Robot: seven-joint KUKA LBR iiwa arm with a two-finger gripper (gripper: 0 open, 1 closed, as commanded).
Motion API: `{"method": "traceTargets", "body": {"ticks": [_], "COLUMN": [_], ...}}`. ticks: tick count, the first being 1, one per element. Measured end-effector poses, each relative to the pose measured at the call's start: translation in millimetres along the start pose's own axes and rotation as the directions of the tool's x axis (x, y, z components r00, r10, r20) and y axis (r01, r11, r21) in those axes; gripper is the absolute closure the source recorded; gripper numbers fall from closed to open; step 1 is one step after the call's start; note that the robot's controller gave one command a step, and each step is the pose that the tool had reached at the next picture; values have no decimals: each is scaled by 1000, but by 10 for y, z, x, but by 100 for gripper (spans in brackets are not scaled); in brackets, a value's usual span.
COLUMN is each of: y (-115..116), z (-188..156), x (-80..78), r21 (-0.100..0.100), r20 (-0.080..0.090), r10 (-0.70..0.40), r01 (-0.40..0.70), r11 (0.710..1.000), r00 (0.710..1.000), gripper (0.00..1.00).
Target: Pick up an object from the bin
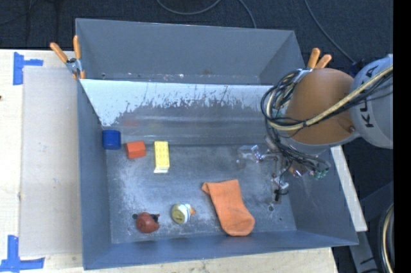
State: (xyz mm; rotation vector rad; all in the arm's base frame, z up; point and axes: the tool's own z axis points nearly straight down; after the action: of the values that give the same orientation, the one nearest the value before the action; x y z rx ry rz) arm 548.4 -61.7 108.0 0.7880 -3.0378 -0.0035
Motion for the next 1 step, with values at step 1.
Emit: {"method": "traceTargets", "body": {"ticks": [1], "y": [873], "z": [91], "x": [126], "r21": [-7], "r20": [-7], "r10": [-39], "r01": [39], "r11": [999], "r00": [999], "gripper": [0]}}
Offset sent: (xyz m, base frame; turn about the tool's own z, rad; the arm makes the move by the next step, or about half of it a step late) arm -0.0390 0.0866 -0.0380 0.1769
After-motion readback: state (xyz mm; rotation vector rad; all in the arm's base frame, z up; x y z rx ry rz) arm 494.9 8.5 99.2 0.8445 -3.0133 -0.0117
